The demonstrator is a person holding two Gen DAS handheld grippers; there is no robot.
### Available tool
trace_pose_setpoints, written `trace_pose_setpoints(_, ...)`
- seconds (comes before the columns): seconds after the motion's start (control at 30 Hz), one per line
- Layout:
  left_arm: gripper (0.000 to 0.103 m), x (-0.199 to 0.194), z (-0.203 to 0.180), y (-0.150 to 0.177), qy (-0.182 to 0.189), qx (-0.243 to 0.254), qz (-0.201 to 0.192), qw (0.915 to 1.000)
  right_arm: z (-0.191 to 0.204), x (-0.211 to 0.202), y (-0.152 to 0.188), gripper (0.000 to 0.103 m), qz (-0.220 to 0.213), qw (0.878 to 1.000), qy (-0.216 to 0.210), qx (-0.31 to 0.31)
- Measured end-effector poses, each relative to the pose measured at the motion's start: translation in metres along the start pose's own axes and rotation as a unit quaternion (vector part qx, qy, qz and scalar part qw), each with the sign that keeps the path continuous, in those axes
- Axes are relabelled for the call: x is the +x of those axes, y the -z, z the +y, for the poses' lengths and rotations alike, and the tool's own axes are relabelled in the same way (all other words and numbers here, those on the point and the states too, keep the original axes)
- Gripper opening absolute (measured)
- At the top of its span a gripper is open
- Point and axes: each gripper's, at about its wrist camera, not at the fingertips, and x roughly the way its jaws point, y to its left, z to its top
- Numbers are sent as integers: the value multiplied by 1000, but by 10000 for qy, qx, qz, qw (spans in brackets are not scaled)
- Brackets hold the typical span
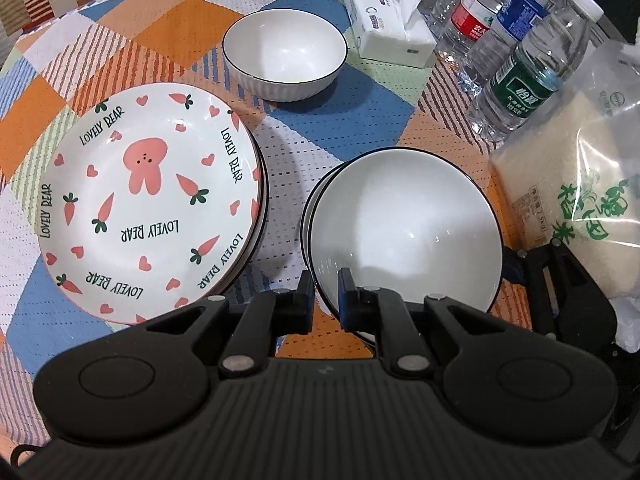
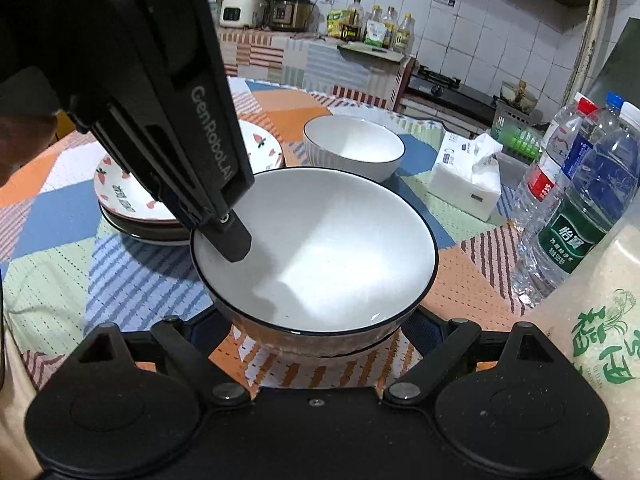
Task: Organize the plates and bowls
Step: 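Grip the rims of the two nested bowls with both grippers and lift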
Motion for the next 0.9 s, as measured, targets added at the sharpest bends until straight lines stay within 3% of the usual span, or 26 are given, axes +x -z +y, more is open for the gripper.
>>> trace_pose_setpoints(0.37, 11, 12, -8, -12, -368, 256, 74, 9990, -1, 9, -7, 96, 347, 9993, 37, -115)
trace_pose_setpoints(0.63, 13, 16, -15, -11, -538, 513, -31, 9972, -7, 10, -3, 99, 266, 9996, -98, 4)
trace_pose_setpoints(0.9, 13, -3, 3, -11, -154, 178, -324, 9992, -11, -4, 4, 99, 256, 9996, -133, -81)
